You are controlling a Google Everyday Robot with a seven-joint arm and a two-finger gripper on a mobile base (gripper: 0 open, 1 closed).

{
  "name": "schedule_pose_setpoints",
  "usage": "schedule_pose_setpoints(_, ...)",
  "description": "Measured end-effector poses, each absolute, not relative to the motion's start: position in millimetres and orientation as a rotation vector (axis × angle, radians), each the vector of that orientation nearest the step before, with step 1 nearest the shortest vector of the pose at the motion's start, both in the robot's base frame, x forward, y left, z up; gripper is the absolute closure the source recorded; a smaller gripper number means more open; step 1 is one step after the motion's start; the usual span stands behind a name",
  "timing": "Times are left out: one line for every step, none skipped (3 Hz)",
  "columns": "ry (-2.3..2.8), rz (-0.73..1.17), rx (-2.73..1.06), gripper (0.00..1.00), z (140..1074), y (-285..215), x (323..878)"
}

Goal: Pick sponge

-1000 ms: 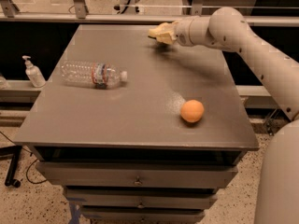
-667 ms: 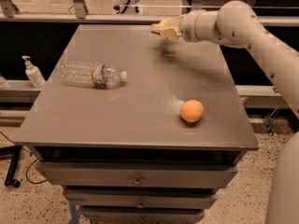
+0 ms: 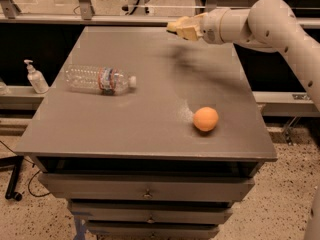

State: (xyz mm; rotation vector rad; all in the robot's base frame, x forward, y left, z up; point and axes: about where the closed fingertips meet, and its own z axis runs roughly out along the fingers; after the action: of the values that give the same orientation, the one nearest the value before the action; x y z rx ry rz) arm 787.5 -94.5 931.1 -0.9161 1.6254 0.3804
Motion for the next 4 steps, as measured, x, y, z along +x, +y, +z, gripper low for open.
schedule_pose_setpoints(1.6, 0.398, -0.977, 1.0, 926, -91, 783)
schedule_pose_setpoints(1.574, 0.456, -1.072, 1.0, 924, -73, 761)
schedule_pose_setpoints(1.544, 0.534, -1.164, 1.0, 924, -51, 730)
schedule_pose_setpoints(1.495, 0.567, -1.275, 1.0, 937, -34, 701)
